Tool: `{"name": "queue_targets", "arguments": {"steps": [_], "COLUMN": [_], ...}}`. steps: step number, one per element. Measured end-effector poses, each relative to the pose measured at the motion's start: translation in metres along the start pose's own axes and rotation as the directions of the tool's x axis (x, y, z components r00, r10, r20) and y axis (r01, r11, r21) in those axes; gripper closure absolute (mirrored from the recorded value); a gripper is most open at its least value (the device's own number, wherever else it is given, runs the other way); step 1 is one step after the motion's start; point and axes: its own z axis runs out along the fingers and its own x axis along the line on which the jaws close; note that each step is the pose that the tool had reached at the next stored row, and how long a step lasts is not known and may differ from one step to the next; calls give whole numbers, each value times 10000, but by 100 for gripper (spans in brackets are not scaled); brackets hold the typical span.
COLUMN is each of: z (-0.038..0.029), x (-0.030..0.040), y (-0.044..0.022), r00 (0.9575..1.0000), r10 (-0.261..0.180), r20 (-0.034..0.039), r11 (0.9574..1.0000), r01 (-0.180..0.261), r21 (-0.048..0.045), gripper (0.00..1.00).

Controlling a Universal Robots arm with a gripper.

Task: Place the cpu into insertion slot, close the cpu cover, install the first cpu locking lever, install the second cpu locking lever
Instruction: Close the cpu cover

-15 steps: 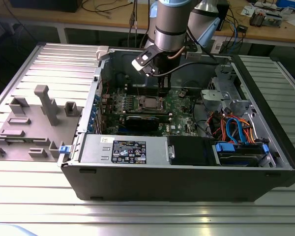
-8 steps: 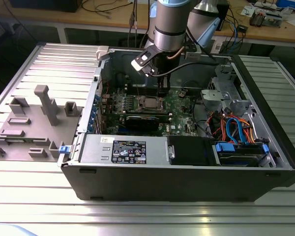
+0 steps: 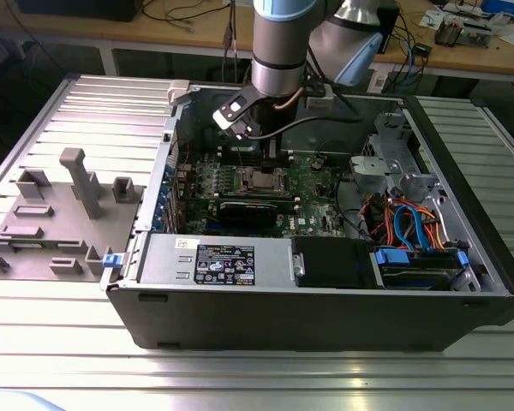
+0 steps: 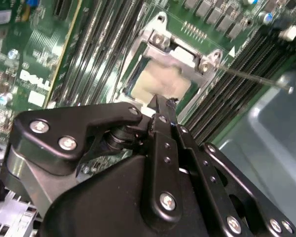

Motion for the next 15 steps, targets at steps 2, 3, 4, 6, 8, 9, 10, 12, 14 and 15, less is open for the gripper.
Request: {"name": "queue_targets", "arguments": {"steps": [2,3,4,6,8,9,10,12,14,15], "z": [46,59,67,90,120,140,167,201,210,195], "x": [-1,-1,-2,-1,-1,-2,-2,-4,-3,0], "y": [-117,-152,-176,-236,-265,-274,-284,-300,-310,-308], "r00": [10000,10000,10000,9999,9999,9999,9999,9998,9998,9998], "r10": [-26,-35,-51,-103,-131,-146,-166,-196,-209,-207], "r20": [0,0,1,-2,-3,-2,-3,4,-2,-20], "r11": [10000,10000,10000,9999,9999,9999,9999,9998,9998,9998], "r01": [26,35,51,103,131,146,166,196,209,207], "r21": [8,9,11,12,13,13,13,20,19,7], "gripper": [89,89,89,89,89,89,89,89,89,89]}}
